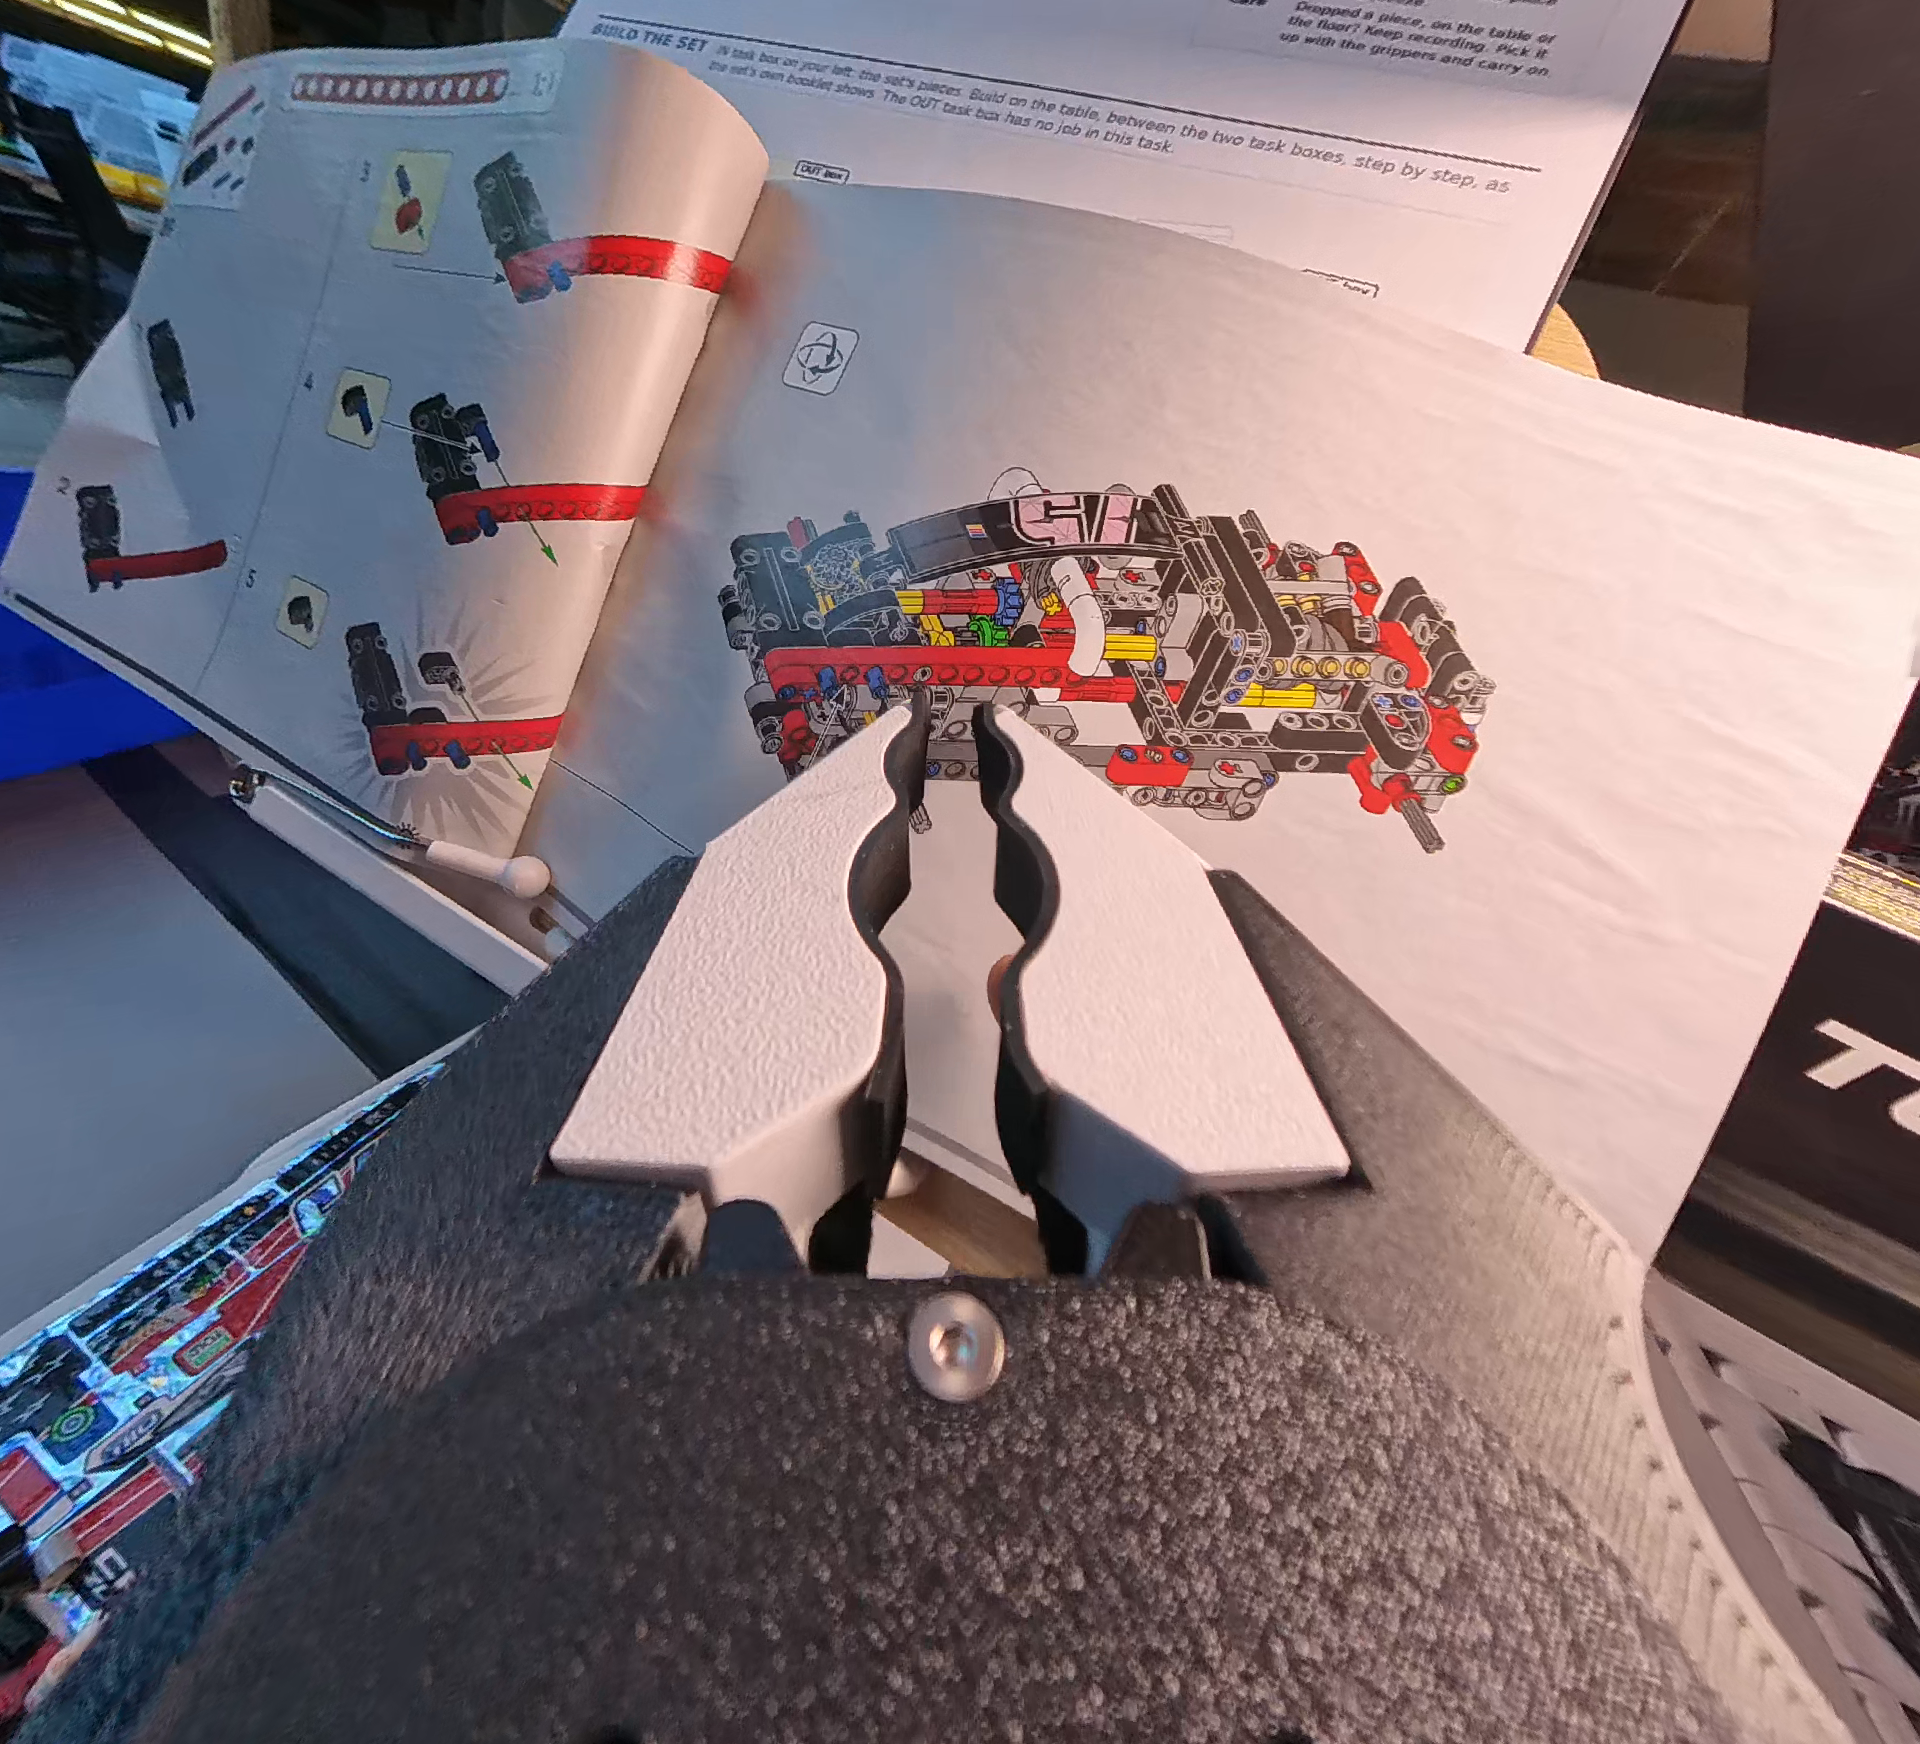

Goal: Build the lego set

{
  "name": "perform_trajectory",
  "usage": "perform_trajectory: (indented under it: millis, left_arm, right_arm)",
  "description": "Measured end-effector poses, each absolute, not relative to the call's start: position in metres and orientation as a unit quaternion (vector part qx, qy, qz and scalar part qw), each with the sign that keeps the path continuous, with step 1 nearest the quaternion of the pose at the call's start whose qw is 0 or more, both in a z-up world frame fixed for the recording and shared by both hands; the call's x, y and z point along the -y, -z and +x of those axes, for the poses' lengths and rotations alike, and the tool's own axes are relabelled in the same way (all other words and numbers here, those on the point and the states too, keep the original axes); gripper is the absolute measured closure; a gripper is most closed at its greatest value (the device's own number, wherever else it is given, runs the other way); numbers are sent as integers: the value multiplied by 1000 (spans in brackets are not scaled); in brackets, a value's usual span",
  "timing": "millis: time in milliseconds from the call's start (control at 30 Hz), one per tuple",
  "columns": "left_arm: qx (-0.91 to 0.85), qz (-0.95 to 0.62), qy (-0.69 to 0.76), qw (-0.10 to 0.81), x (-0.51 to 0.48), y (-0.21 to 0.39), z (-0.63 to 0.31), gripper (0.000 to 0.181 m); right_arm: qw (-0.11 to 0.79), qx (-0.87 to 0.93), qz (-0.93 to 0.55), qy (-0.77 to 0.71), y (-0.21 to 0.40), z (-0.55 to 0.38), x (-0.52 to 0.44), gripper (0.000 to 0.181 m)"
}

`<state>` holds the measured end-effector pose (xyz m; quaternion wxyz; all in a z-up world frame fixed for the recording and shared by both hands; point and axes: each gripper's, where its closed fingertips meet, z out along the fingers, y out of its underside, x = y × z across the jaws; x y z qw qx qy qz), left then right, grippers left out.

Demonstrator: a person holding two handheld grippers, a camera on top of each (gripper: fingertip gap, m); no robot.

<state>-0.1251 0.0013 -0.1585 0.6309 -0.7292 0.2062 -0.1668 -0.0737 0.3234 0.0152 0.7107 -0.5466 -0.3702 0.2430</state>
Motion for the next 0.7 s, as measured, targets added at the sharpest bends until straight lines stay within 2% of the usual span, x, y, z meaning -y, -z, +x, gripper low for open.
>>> perform_trajectory:
  millis: [700]
  left_arm:
    - [-197, -730, 149, 638, -3, 157, -133, 112]
  right_arm:
    - [711, 374, -545, -242, -15, -73, -322, 171]
